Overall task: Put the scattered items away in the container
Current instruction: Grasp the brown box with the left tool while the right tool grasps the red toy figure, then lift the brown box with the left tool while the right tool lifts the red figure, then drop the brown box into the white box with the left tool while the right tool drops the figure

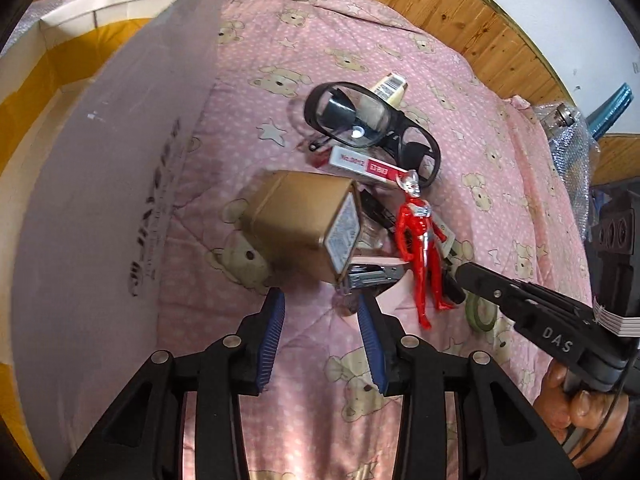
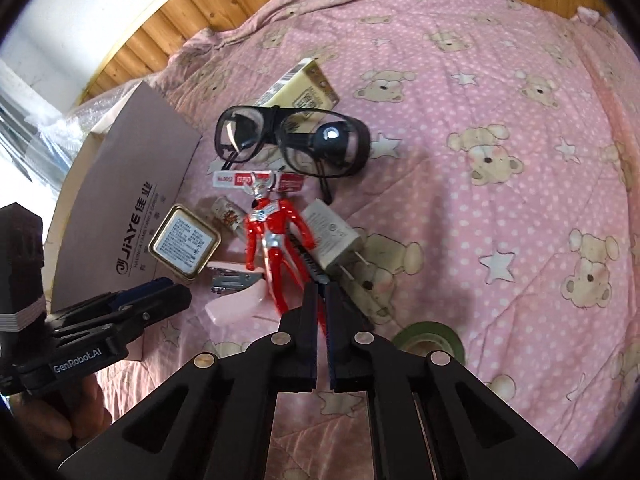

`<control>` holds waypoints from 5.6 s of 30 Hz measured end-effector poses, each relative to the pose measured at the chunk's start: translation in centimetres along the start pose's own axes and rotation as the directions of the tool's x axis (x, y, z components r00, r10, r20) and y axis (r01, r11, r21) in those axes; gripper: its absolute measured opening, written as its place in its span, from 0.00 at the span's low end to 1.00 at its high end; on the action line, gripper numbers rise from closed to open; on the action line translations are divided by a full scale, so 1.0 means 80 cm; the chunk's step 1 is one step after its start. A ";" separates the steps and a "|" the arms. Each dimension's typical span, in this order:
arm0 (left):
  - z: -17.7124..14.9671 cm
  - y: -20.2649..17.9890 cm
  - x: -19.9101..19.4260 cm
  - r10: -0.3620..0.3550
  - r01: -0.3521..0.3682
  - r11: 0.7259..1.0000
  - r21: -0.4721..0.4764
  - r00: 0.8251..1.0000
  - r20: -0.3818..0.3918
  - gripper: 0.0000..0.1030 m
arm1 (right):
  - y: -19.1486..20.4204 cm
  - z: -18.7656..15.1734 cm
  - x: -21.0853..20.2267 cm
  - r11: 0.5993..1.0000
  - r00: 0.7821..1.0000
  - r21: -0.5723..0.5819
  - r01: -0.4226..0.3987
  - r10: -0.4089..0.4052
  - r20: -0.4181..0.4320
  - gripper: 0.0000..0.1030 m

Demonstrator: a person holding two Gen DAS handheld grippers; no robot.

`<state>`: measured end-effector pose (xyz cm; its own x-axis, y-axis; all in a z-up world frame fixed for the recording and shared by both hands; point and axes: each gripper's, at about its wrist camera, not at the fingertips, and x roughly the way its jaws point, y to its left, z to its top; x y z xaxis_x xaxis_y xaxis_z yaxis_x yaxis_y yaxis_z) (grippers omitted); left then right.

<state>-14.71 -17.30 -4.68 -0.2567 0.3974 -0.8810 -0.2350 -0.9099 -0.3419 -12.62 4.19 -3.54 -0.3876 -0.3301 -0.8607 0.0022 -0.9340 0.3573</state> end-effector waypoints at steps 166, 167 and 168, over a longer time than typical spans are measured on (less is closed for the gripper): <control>-0.005 0.231 -0.228 0.110 0.045 0.949 -0.313 0.881 0.460 0.52 | 0.374 0.058 -0.012 0.853 0.964 -0.469 -0.230 0.265 0.009 0.14; -0.004 0.234 -0.227 0.124 0.033 0.946 -0.322 0.882 0.455 0.52 | 0.379 0.062 -0.007 0.850 0.964 -0.474 -0.228 0.266 0.012 0.14; -0.003 0.238 -0.227 0.136 0.024 0.944 -0.330 0.882 0.452 0.52 | 0.385 0.067 0.000 0.845 0.962 -0.482 -0.234 0.274 0.015 0.14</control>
<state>-14.34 -41.87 4.73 -0.6815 0.2809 -0.6757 0.0819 -0.8883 -0.4519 -17.48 -23.88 9.41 -0.3858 -0.5716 -0.7242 0.5363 -0.7776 0.3281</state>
